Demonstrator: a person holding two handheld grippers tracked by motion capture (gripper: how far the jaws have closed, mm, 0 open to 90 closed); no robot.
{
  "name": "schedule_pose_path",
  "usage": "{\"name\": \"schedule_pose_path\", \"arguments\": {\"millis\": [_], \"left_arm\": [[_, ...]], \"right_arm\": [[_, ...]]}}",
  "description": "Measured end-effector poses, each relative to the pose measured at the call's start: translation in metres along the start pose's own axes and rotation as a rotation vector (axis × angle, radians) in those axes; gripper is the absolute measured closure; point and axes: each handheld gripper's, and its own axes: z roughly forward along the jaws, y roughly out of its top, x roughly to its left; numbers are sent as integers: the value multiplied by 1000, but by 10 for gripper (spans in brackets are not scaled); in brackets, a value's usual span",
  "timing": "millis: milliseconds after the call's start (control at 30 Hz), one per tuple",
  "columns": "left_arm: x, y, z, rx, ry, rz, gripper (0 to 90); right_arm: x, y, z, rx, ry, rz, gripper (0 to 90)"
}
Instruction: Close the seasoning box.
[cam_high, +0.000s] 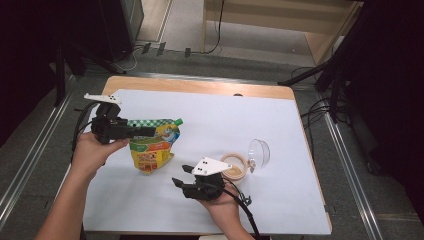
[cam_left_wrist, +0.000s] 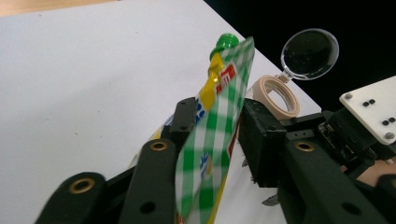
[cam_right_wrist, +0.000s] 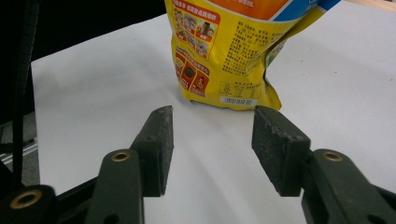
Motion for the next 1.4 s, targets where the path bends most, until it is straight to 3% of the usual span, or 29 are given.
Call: {"name": "schedule_pose_path", "arguments": {"millis": [67, 667, 1000, 1400], "left_arm": [[-2, 0, -2, -15, -3, 1, 594], [-10, 15, -23, -47, 29, 6, 566], [8, 23, -27, -56, 47, -15, 528], [29, 18, -24, -54, 88, -61, 495]], "right_arm": [[0, 0, 0, 5, 2, 3, 518], [-3, 9, -9, 58, 54, 35, 513], [-8, 13, -24, 77, 53, 48, 511], [-19, 22, -44, 56, 29, 57, 516]]}}
